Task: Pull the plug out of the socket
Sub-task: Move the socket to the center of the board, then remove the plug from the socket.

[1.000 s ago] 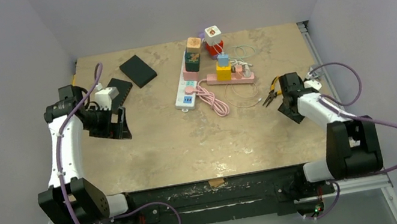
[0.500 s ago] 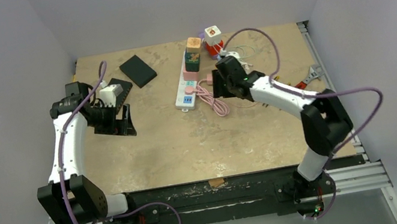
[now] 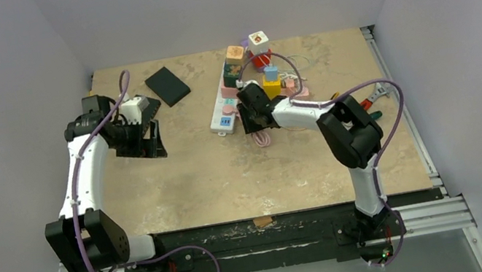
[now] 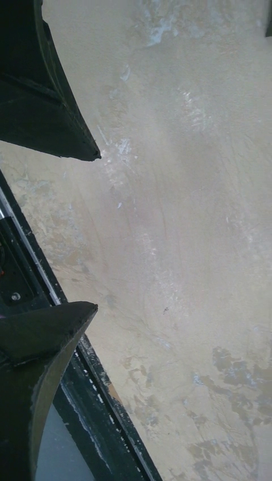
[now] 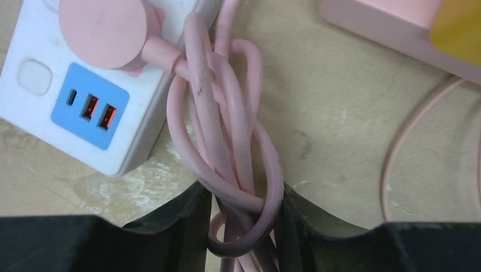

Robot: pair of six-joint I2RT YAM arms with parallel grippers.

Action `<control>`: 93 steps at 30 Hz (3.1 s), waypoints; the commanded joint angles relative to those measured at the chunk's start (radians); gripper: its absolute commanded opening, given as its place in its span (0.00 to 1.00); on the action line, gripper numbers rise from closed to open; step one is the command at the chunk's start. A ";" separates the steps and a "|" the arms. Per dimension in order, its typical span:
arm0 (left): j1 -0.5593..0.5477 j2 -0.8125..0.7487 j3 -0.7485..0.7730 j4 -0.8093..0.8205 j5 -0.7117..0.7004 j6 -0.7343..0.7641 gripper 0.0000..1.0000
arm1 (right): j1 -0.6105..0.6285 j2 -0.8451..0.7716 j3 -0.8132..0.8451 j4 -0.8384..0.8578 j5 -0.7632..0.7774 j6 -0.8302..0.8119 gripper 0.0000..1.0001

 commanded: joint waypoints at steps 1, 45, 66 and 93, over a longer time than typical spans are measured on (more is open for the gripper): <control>-0.058 -0.004 0.006 0.122 -0.028 -0.073 0.92 | 0.117 -0.022 -0.008 0.064 -0.002 0.008 0.31; -0.173 -0.248 -0.332 0.363 -0.065 0.075 1.00 | 0.566 -0.244 0.013 -0.045 0.216 -0.004 0.51; 0.093 -0.268 -0.254 0.247 0.238 0.136 1.00 | 0.444 0.047 0.111 0.082 0.006 -0.175 0.43; -0.085 -0.553 -0.543 0.511 0.099 0.615 1.00 | 0.321 -0.042 0.058 0.192 -0.300 -0.040 0.00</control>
